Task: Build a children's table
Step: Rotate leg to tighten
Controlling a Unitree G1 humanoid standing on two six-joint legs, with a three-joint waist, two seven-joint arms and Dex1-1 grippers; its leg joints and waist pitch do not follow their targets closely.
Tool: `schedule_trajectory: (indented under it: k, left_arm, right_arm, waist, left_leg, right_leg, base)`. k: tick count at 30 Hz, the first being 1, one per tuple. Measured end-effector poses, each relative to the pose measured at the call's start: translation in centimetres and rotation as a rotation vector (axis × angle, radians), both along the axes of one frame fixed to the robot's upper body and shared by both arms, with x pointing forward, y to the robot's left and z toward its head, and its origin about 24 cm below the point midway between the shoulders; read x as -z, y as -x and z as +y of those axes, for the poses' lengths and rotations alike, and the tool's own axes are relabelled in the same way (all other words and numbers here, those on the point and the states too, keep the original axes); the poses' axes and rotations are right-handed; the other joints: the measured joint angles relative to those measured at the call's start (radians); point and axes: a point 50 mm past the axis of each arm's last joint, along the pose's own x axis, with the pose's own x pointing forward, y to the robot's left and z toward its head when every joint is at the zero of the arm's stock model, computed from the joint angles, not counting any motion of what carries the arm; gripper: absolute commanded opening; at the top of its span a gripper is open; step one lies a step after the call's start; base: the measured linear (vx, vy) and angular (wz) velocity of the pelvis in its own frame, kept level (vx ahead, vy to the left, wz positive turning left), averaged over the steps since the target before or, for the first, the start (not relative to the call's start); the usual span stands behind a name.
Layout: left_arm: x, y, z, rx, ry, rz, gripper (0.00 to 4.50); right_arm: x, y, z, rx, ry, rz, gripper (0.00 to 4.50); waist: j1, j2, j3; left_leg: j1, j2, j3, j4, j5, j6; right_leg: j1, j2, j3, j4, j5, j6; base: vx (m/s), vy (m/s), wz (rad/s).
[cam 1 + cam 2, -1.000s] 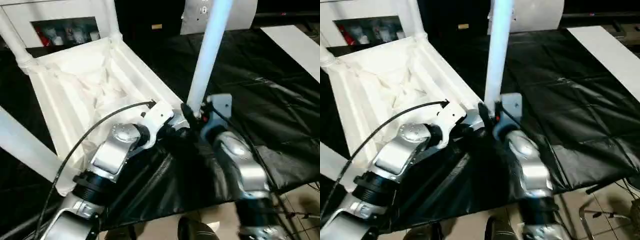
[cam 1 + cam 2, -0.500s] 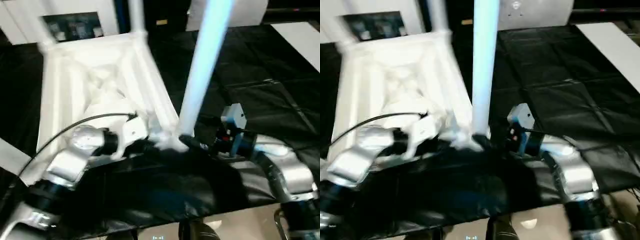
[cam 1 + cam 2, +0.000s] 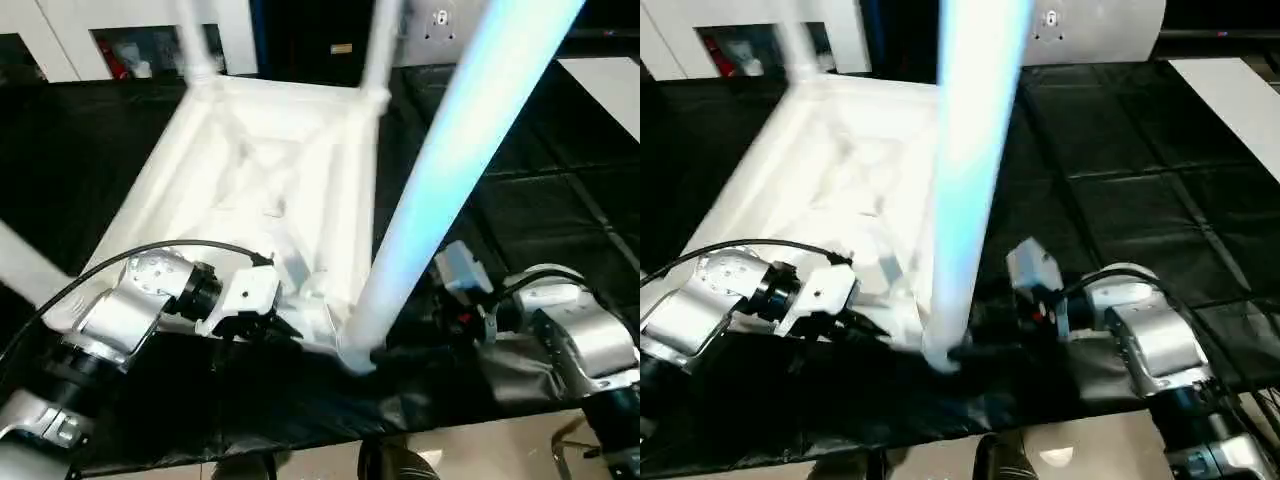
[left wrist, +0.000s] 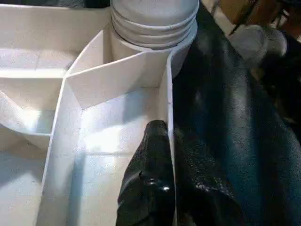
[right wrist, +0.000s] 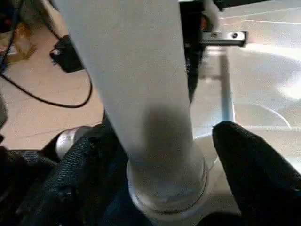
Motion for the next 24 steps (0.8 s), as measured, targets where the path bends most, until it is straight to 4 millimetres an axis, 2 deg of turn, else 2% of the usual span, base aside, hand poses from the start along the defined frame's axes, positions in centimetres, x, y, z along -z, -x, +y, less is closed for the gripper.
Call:
schedule_trajectory:
  k: [8, 10, 14, 24]
  left_arm:
    - [0.0, -0.1, -0.5, 0.063, -0.009, 0.008, 0.0]
    - [0.0, -0.1, -0.6, 0.066, -0.009, 0.005, 0.0]
    - [0.0, -0.2, -0.5, 0.072, -0.009, 0.001, 0.0]
    - [-0.2, -0.2, 0.0, 0.006, 0.003, 0.028, 0.0]
  right_arm:
    - [0.9, 0.4, 1.0, -0.093, 0.0, 0.082, 2.81]
    - [0.9, 0.4, 1.0, -0.099, -0.004, 0.085, 2.55]
    - [0.8, 0.4, 1.1, -0.102, -0.004, 0.085, 2.29]
    - [0.7, 0.6, 1.2, -0.039, -0.025, 0.115, 2.2]
  waist:
    - [0.013, -0.001, 0.0]
    - [0.016, -0.002, 0.0]
    - [0.017, -0.002, 0.001]
    - [0.016, -0.002, 0.001]
  left_leg:
    - [-0.001, 0.001, 0.0, 0.004, -0.001, 0.001]
    - [-0.001, 0.001, 0.0, 0.004, -0.001, 0.001]
    - [-0.001, 0.001, 0.0, 0.004, -0.001, 0.001]
    - [0.001, 0.001, 0.0, 0.005, 0.0, 0.0]
  right_leg:
    - [-0.001, 0.0, 0.0, 0.003, 0.0, 0.0]
    - [0.0, 0.0, 0.0, 0.003, 0.0, 0.0]
    - [0.0, 0.0, 0.0, 0.003, 0.0, 0.0]
    - [0.0, 0.0, 0.0, 0.006, 0.0, 0.0]
  base:
    - [0.0, 0.0, 0.0]
    - [0.0, 0.0, 0.0]
    - [0.0, 0.0, 0.0]
    - [0.0, 0.0, 0.0]
